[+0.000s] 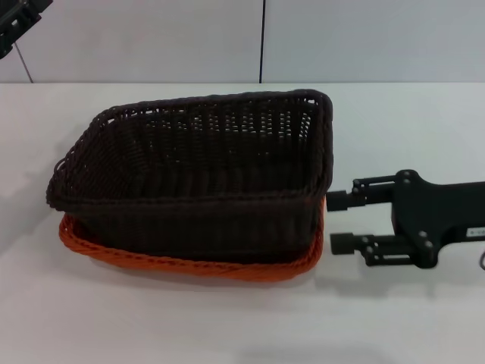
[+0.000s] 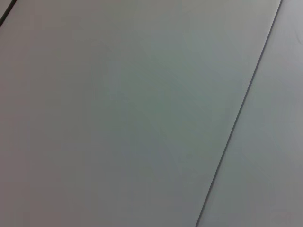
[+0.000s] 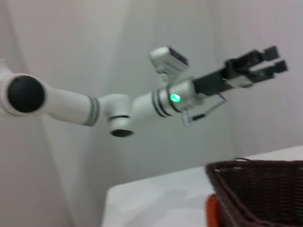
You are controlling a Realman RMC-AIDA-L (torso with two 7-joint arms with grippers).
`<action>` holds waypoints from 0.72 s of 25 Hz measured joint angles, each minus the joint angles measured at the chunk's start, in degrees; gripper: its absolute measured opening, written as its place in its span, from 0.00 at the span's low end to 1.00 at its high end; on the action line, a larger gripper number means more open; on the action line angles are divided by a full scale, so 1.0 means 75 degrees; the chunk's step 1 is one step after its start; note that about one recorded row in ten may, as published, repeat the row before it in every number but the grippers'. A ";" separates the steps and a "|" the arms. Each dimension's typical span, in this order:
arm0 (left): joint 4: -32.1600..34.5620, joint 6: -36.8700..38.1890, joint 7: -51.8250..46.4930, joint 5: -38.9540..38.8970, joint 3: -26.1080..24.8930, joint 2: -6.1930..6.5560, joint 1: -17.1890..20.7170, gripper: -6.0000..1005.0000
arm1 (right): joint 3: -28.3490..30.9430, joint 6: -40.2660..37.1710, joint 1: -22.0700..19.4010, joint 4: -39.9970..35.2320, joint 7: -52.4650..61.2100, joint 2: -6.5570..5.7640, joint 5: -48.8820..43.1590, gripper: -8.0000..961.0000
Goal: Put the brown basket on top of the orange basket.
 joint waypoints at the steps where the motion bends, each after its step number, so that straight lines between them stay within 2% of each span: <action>1: 0.0000 0.0000 0.0000 0.0000 0.0000 0.0000 0.0000 0.84 | 0.0021 -0.0184 -0.0006 -0.0016 0.0034 -0.0027 0.0009 0.61; 4: 0.0000 0.0026 -0.0002 -0.0001 0.0001 0.0000 0.0009 0.84 | 0.0147 -0.0494 -0.0066 -0.0048 0.0081 -0.0092 0.0055 0.61; 7: 0.0000 0.0181 -0.0014 -0.0004 -0.0114 0.0000 0.0059 0.84 | 0.0700 -0.0967 -0.0127 -0.0060 0.0027 -0.0112 0.0066 0.61; 8: 0.0000 0.0220 -0.0017 -0.0005 -0.0147 0.0000 0.0073 0.84 | 0.1148 -0.1311 -0.0139 -0.0060 -0.0064 -0.0101 0.0089 0.61; 9: 0.0000 0.0220 -0.0017 -0.0005 -0.0147 0.0000 0.0073 0.84 | 0.1148 -0.1311 -0.0139 -0.0060 -0.0064 -0.0101 0.0089 0.61; 14: 0.0000 0.0412 -0.0006 -0.0040 -0.0207 -0.0023 0.0152 0.84 | 0.2170 -0.1693 -0.0368 0.0060 -0.0862 0.0013 0.0931 0.61; 18: 0.0000 0.0617 0.0128 -0.0235 -0.0210 -0.0057 0.0259 0.84 | 0.2758 -0.1023 -0.0710 0.0244 -0.1581 0.0185 0.1863 0.61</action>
